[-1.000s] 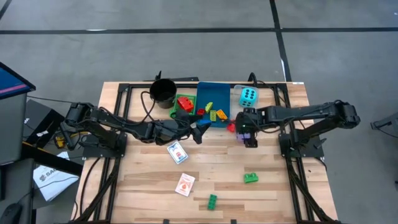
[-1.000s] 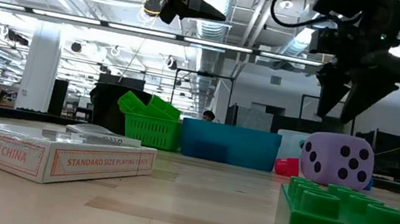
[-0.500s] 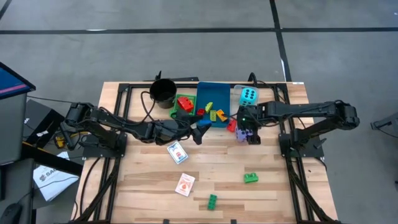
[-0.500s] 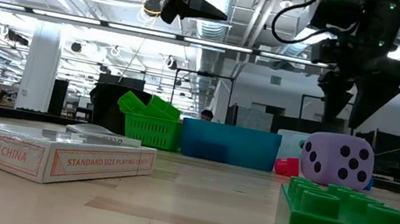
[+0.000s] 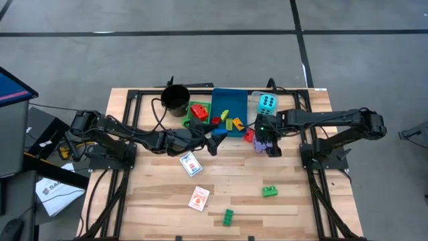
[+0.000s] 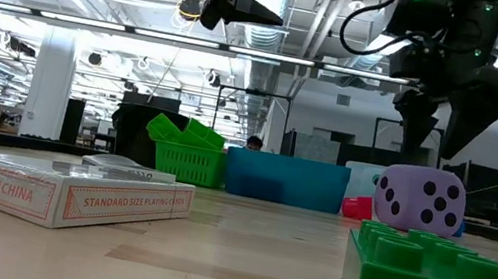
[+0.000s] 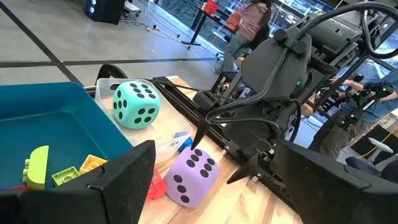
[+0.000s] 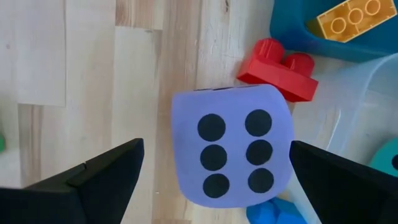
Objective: Pick & Place Toys
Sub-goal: Put the purple dice into the transparent bin
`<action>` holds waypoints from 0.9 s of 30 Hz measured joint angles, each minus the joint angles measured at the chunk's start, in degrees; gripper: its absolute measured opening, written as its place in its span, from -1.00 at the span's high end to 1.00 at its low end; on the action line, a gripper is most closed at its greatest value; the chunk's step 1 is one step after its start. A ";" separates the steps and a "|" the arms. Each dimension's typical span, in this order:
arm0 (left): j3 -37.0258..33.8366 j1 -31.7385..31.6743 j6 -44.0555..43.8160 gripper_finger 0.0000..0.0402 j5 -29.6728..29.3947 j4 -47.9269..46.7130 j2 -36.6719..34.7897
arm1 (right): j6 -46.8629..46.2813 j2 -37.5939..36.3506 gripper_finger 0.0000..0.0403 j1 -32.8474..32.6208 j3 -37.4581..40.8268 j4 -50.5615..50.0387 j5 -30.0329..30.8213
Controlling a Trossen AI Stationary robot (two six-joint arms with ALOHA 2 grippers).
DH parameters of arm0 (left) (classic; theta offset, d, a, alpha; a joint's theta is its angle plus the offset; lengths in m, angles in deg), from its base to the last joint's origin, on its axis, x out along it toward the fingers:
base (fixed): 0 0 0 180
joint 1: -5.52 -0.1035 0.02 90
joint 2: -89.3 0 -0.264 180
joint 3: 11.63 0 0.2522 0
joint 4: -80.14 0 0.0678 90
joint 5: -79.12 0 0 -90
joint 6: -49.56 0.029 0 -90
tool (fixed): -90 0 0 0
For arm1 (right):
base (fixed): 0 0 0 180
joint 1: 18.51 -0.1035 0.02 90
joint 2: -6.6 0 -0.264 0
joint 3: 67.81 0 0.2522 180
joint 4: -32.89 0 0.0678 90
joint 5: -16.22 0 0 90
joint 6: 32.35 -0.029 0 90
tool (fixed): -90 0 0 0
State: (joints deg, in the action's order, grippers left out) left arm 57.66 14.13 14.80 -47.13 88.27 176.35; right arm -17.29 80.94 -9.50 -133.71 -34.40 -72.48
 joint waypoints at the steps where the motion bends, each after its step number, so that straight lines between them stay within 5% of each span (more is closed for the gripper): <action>1: 0.00 -0.01 -0.01 -0.61 -0.01 0.00 0.01 | -0.01 0.02 -0.97 0.20 0.04 -0.07 0.00; 27: 0.00 -0.01 -0.02 -0.61 -0.26 -0.01 0.03 | 2.06 0.02 -0.97 3.53 0.04 0.62 -1.55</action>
State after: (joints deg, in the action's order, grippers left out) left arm 57.66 14.13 14.78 -47.39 88.26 176.39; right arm -15.22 80.96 -5.97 -133.67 -33.79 -74.03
